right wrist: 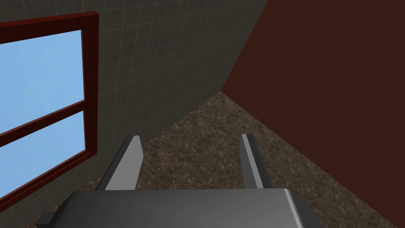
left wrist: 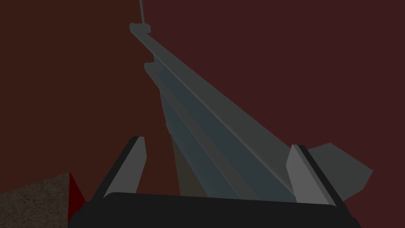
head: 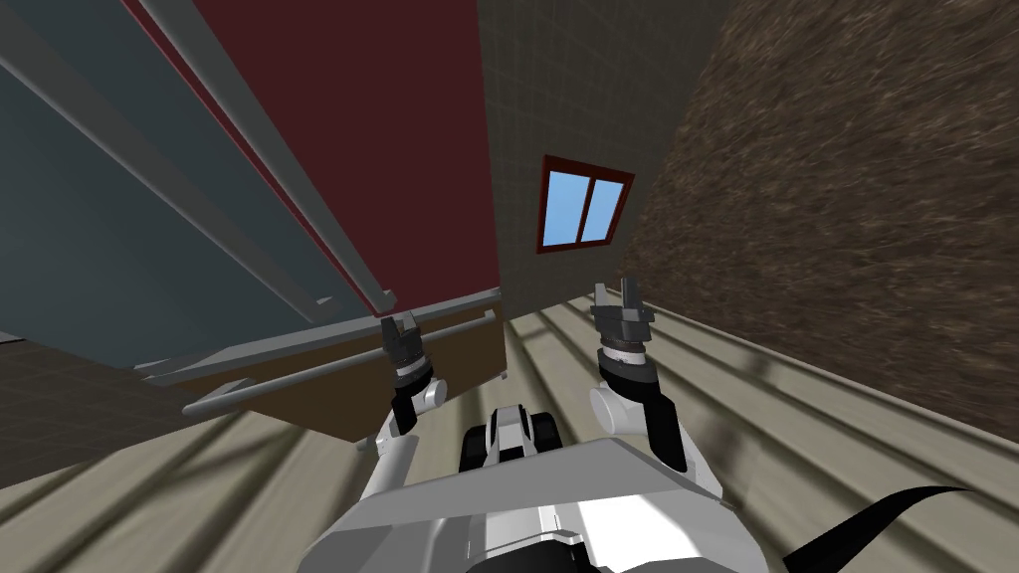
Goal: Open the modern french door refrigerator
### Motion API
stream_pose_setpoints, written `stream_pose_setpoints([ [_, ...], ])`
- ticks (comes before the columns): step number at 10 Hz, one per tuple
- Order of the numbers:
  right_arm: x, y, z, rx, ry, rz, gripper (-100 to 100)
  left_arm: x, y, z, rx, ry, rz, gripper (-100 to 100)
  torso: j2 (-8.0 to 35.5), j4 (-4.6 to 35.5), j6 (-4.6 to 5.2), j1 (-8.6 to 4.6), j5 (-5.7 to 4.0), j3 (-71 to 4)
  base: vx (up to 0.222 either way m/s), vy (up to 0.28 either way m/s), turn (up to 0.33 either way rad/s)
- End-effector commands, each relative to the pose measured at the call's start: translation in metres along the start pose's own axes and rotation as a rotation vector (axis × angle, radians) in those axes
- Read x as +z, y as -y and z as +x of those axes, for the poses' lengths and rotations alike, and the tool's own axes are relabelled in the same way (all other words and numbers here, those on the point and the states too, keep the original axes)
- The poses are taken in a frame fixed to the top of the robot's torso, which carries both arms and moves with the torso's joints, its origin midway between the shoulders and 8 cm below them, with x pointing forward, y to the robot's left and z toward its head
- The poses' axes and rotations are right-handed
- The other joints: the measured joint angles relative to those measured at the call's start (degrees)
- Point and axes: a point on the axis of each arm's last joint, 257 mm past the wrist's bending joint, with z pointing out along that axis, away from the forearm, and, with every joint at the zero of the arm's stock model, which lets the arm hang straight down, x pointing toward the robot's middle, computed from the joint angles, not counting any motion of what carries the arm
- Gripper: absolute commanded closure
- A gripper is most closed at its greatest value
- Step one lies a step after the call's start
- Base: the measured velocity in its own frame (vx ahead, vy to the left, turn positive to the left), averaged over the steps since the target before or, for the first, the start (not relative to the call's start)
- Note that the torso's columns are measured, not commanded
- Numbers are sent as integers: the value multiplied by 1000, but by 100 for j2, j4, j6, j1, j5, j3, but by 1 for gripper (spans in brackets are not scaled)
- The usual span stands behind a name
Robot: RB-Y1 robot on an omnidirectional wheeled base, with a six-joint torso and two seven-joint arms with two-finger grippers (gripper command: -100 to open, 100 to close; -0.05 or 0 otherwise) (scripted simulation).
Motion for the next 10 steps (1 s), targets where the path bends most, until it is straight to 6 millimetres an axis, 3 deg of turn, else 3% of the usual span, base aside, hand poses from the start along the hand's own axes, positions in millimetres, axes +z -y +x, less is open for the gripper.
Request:
stream_pose_setpoints([
  [1, 0, 0, 0, 0, 0, 0, 0, 1, -4, 2, -9, -51, 4, -100, -4, -1, 0, 8, 2, -2, 32, 89, -52],
  [10, 0, 0, 0, 0, 0, 0, 0, -11, -12, 41, -235, -14, -39, -100, -10, -4, -4, -1, 0, -8, 37, 174, -80],
])
